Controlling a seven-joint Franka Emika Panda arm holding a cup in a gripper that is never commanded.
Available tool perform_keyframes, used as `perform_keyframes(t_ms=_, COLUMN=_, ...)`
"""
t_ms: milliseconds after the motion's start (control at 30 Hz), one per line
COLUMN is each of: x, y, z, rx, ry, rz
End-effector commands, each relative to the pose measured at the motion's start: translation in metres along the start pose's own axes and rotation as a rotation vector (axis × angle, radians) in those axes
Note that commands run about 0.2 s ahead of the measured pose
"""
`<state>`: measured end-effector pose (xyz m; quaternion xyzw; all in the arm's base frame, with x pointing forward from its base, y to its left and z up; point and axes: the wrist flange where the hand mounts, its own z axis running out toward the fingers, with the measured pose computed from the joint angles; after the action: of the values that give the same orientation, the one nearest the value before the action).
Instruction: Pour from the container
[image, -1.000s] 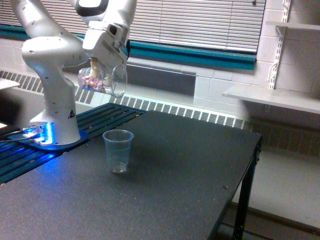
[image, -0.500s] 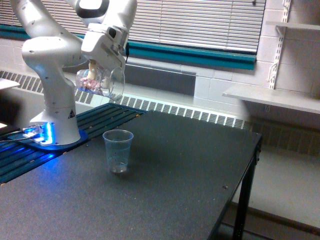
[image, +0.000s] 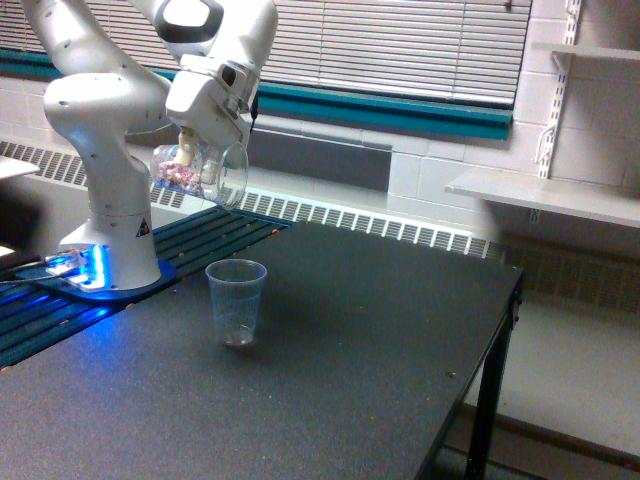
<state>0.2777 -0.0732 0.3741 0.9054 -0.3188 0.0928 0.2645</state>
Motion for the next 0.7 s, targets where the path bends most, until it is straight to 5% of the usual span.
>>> perform_keyframes(t_ms=33, x=-0.013, y=-0.003, z=0.013, rx=-0.034, ry=-0.023, rz=-0.033)
perform_keyframes(t_ms=700, x=-0.023, y=-0.007, z=0.017, rx=-0.061, ry=-0.032, rz=-0.062)
